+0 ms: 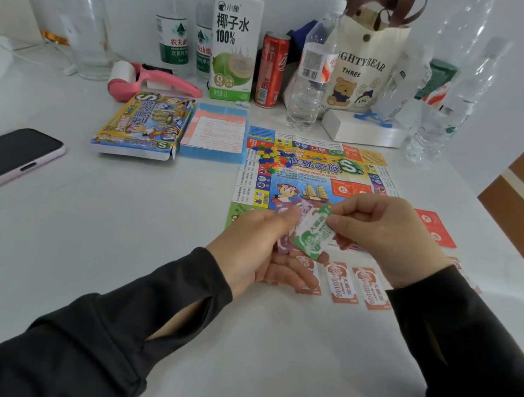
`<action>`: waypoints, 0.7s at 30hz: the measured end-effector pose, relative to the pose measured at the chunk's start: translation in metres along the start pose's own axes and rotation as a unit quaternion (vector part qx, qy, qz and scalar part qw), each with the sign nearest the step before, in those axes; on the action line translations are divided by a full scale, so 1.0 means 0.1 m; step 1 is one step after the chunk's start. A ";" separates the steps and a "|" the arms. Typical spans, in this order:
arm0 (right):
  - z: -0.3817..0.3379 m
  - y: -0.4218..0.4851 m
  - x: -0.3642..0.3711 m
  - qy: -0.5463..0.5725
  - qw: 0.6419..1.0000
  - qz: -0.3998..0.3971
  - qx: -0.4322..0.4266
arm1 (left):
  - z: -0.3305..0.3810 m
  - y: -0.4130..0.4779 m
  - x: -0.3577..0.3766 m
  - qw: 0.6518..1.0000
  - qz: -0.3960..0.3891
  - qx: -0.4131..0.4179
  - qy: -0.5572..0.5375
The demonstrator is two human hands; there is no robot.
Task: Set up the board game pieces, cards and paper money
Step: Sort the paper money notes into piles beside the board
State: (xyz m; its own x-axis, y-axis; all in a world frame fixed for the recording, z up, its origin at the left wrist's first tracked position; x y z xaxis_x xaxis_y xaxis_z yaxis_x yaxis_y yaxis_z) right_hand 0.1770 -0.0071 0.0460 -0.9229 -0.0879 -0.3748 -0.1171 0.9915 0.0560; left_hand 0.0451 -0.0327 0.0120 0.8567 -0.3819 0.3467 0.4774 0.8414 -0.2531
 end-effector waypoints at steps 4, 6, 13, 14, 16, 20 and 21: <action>-0.08 -0.03 0.05 -0.069 0.997 0.011 -0.029 | 0.02 -0.01 -0.03 0.996 0.015 0.018 0.082; -0.16 -0.04 0.07 -0.153 0.985 0.039 -0.076 | 0.01 -0.01 -0.06 0.994 0.024 0.019 0.101; -0.42 -0.21 0.19 -0.268 0.919 0.125 -0.262 | -0.01 0.00 -0.02 0.996 0.003 0.010 0.087; -0.45 -0.24 0.19 -0.270 0.910 0.137 -0.282 | 0.00 0.00 -0.02 0.997 0.000 0.008 0.081; -0.50 -0.27 0.18 -0.268 0.900 0.150 -0.310 | -0.01 0.00 -0.02 0.997 -0.003 0.003 0.074; -0.44 -0.21 0.06 -0.168 0.944 0.142 -0.247 | 0.01 0.00 -0.01 0.996 -0.006 0.010 0.088; -0.41 -0.19 0.02 -0.136 0.954 0.139 -0.228 | 0.01 -0.01 -0.01 0.996 -0.006 0.014 0.092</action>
State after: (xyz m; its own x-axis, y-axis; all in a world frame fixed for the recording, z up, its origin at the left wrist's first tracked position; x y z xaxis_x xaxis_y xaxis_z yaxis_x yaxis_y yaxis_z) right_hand 0.1620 -0.0302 0.0822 -0.8195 0.2627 -0.5094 -0.0853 0.8230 0.5617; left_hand 0.0441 -0.0325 0.0132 0.8734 -0.4537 0.1768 0.4846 0.8456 -0.2239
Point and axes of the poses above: each hand's wrist, its own y-axis towards the middle knuckle, its own x-axis out of the palm, z = x × y, the point moved 7 cm from there along y, towards the middle knuckle, and after that the axes turned 3 degrees about -z, right-handed, at the moved point
